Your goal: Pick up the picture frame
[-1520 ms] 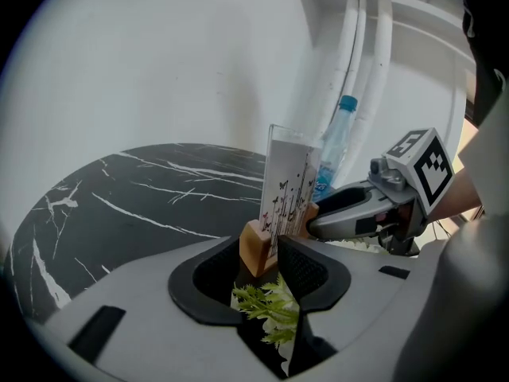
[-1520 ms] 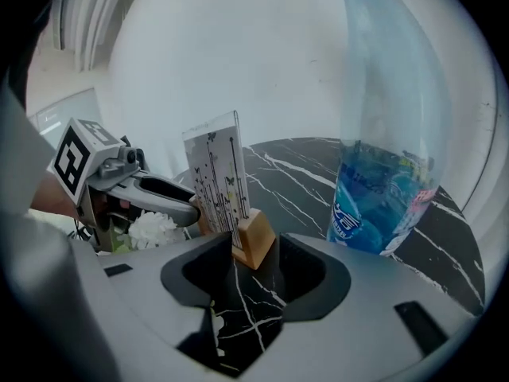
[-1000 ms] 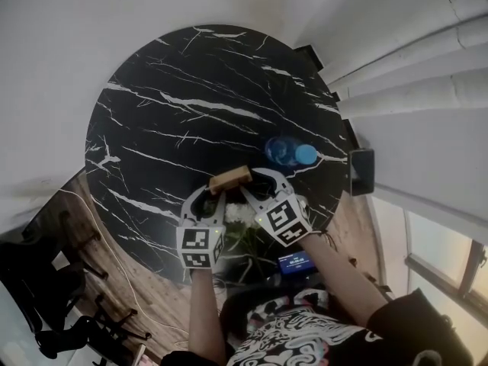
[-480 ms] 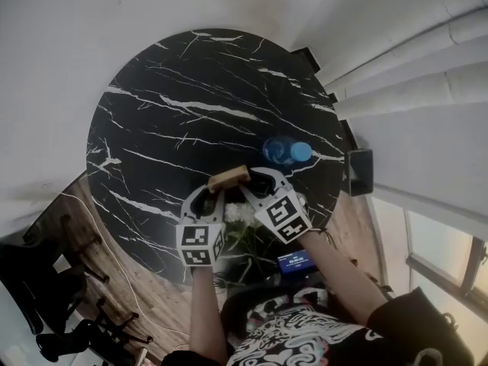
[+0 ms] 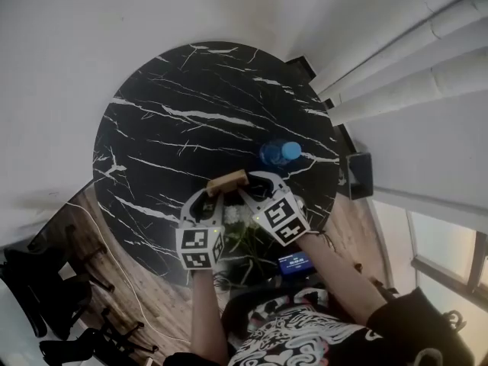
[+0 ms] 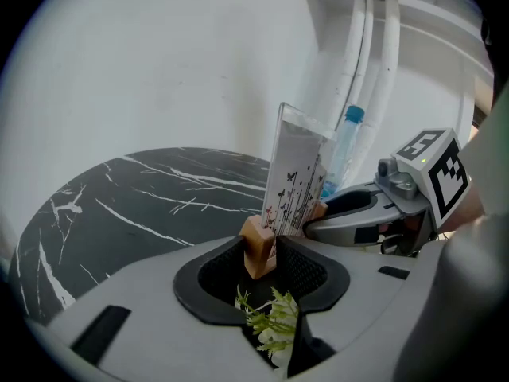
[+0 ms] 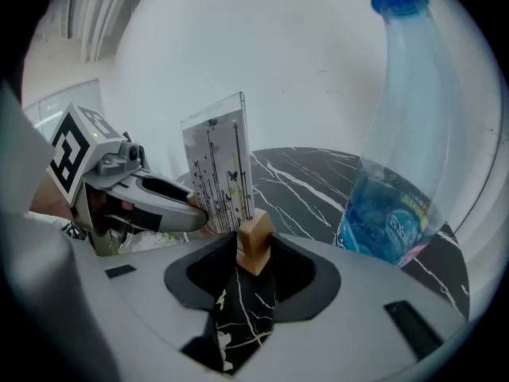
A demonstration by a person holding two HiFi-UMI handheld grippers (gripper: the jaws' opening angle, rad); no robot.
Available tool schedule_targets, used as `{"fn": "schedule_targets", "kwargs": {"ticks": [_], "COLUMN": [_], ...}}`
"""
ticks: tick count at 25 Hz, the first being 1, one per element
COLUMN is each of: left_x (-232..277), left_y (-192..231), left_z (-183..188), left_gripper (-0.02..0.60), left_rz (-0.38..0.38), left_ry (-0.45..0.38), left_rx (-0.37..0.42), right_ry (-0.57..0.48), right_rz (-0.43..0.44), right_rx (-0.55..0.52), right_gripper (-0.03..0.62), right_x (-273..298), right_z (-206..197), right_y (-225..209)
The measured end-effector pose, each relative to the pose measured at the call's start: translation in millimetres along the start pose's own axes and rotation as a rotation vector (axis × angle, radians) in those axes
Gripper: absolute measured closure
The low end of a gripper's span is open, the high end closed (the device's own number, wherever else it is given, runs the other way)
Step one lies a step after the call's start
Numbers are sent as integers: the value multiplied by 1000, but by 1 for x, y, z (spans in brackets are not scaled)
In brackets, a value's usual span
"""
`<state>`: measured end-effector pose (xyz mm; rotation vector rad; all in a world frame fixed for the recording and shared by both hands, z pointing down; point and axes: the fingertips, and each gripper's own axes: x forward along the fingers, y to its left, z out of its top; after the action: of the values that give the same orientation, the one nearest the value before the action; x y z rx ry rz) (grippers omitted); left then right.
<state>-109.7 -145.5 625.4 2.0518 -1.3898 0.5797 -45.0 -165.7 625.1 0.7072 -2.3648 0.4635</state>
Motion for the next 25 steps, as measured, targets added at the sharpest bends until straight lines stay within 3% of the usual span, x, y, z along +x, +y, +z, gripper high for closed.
{"fn": "schedule_targets", "kwargs": {"ticks": [25], "left_x": [-72], "left_y": [-40], "left_z": [41], "left_gripper": [446], "left_rz": [-44], "left_ry": [-109], "left_rx": [45], "right_ry": [-90], "right_rz": [-94], "right_rx": [12], "right_gripper": [464], "right_x": [-76], "right_z": [36], "right_y": [32]}}
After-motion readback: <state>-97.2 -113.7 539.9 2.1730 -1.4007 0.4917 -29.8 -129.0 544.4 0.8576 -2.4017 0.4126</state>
